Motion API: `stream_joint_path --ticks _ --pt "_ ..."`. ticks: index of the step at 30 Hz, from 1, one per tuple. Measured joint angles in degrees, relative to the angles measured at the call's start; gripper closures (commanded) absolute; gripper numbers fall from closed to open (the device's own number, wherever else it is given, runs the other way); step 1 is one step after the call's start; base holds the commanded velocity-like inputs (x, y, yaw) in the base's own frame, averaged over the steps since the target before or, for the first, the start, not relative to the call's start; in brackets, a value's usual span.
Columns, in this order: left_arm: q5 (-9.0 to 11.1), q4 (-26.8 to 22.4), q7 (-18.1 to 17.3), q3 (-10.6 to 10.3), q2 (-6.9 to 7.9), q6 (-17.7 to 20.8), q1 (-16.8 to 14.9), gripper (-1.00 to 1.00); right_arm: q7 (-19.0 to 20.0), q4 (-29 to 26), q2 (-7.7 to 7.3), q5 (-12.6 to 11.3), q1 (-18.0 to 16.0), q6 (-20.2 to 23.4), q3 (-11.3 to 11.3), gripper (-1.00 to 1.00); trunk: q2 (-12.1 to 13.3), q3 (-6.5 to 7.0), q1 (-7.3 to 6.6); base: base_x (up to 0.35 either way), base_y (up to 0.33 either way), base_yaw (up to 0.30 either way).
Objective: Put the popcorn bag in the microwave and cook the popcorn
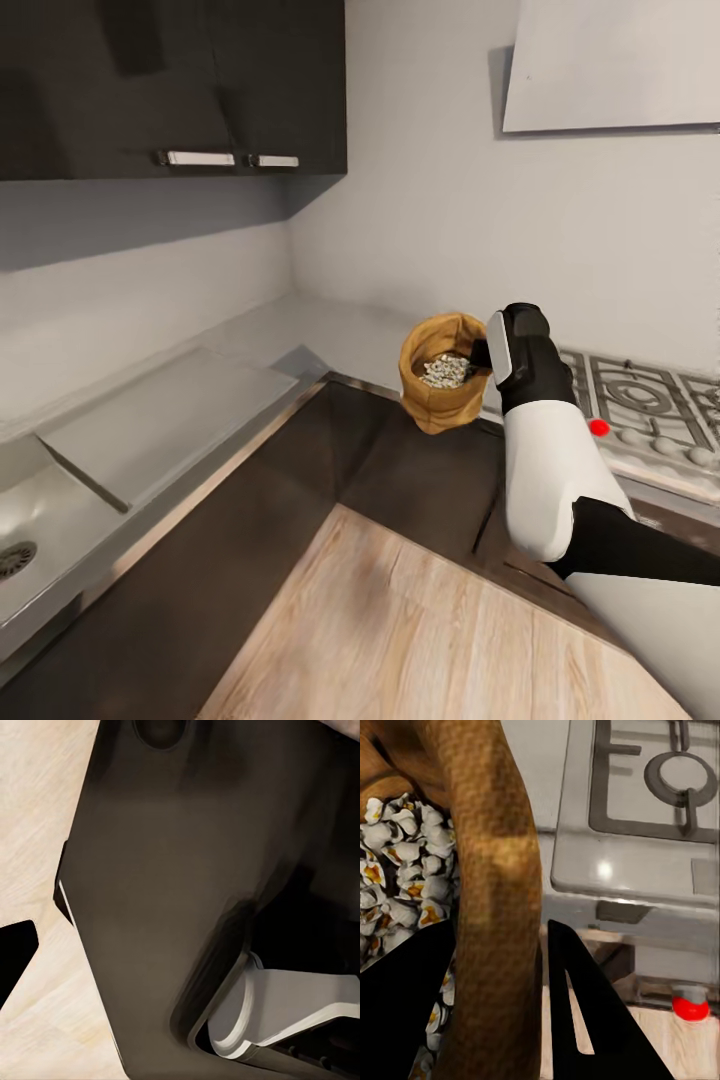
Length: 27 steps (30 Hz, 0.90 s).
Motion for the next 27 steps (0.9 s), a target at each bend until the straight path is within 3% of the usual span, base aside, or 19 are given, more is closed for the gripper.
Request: stream_joint_path --ticks 8,23,27 --pt "-0.04 0.0 -0.05 0.02 0.12 0.0 0.0 -1.0 0.02 0.06 0.01 0.01 0.0 -0.01 -0.02 1.0 0.0 0.15 0.0 -0.326 0.0 0.0" --pt "-0.08 -0.01 -0.34 0.07 0.18 0.1 0.0 -1.0 -0.11 1.01 0.01 -0.07 0.0 -0.01 -0.15 1.0 -0.01 1.48 -0.04 -0.013 0.0 0.0" --pt "-0.08 -0.01 -0.41 0.07 0.18 0.1 0.0 -1.0 -0.26 7.88 0.0 -0.1 0.01 -0.03 -0.26 1.0 0.0 1.84 -0.03 0.0 0.0 0.0"
